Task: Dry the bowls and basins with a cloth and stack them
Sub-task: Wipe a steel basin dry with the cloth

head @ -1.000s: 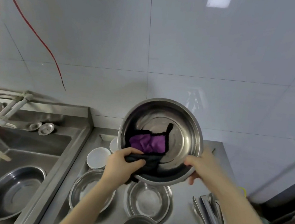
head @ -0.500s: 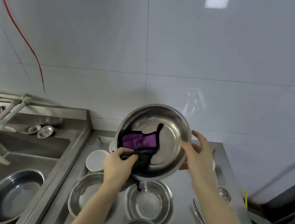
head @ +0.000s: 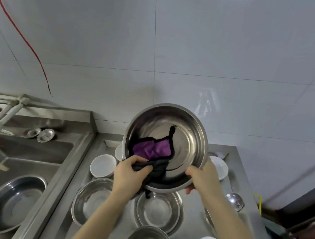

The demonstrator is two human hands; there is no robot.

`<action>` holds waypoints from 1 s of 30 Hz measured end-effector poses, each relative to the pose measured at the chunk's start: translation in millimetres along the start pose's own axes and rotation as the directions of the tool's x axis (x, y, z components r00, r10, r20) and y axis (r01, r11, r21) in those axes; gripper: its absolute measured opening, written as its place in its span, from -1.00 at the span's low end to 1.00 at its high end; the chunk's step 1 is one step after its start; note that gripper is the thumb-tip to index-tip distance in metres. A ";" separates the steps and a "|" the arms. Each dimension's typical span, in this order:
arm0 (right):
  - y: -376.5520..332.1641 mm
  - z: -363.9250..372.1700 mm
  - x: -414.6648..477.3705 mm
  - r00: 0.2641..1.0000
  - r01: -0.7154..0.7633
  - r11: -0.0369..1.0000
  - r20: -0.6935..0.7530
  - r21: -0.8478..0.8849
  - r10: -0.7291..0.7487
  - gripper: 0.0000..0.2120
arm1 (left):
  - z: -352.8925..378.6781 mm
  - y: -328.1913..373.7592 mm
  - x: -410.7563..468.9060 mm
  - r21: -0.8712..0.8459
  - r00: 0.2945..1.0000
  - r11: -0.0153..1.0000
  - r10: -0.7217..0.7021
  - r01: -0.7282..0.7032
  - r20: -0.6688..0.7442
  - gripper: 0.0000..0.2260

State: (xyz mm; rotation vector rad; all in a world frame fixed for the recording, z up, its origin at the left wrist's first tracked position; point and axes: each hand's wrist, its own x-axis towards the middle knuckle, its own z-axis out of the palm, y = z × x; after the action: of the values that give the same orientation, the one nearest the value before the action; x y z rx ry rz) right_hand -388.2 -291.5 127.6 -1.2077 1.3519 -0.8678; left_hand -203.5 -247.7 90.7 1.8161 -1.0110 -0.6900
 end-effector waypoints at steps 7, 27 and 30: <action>-35.9 -43.8 12.5 0.984 0.032 0.961 0.178 -0.275 0.018 -0.76 | -36.4 21.9 32.0 0.296 0.946 0.912 0.218 -0.284 0.239 -0.85; 17.9 -7.2 9.3 0.998 0.039 0.999 -0.039 -0.002 -0.040 -0.73 | 27.2 -1.2 -6.9 -0.122 0.992 0.984 -0.129 0.129 0.009 -0.84; 2.4 -30.3 15.9 0.993 0.053 0.986 0.114 -0.157 -0.036 -0.78 | 12.7 -0.4 11.0 0.046 1.000 0.999 -0.002 0.001 0.022 -0.82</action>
State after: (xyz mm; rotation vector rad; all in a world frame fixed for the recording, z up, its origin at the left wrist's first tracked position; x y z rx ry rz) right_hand -416.9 -310.2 126.3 -1.3940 1.3279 -0.7230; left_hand -207.8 -262.7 84.6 1.8523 -1.0478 -0.6945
